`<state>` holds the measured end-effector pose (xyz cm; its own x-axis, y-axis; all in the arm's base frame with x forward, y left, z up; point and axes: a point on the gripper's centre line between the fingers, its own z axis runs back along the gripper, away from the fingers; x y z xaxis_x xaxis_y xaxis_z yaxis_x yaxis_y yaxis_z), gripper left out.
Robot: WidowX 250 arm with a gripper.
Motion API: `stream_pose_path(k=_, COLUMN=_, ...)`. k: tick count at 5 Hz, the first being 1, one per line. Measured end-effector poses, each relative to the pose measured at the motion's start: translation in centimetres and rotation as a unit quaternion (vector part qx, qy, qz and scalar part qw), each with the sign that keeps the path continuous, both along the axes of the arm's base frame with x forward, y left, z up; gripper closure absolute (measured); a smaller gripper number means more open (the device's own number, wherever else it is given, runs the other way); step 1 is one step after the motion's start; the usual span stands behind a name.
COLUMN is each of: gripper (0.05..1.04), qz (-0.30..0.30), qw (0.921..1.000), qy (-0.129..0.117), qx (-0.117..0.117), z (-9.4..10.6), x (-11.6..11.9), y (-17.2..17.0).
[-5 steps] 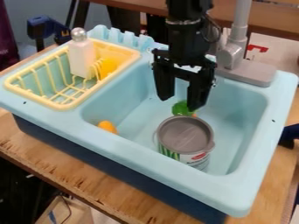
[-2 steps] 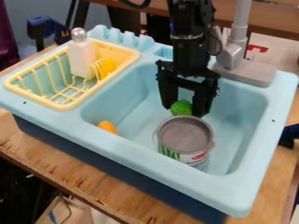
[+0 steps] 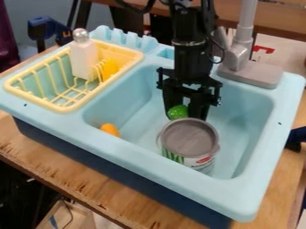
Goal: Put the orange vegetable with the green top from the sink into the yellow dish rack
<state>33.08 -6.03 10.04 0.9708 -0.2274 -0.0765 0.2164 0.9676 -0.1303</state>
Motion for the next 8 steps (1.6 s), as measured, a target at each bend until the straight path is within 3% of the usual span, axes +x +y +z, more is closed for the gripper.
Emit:
stream_pose_path(k=1, gripper=0.443, qz=-0.008, qw=0.9999, qy=0.007, qx=-0.007, z=1.1, x=-0.5, y=0.7)
stream_pose_path(k=3, gripper=0.443, qz=-0.025, qw=0.9992, qy=-0.027, qx=-0.017, z=7.9, x=-1.2, y=4.6)
stream_pose_path(k=4, gripper=0.443, qz=-0.015, qw=0.9991, qy=-0.038, qx=-0.008, z=11.1, x=-3.5, y=8.1)
stream_pose_path(k=5, gripper=0.443, qz=0.018, qw=0.9998, qy=-0.005, qx=-0.007, z=10.4, x=-6.6, y=11.3)
stream_pose_path(k=6, gripper=0.443, qz=0.021, qw=0.9996, qy=-0.003, qx=0.021, z=9.8, x=-7.7, y=14.6)
stream_pose_path(k=7, gripper=0.443, qz=0.002, qw=0.9983, qy=-0.015, qx=0.057, z=8.5, x=-6.8, y=16.6)
stream_pose_path(k=8, gripper=0.443, qz=0.000, qw=0.9978, qy=-0.030, qx=0.058, z=6.9, x=-5.6, y=17.9)
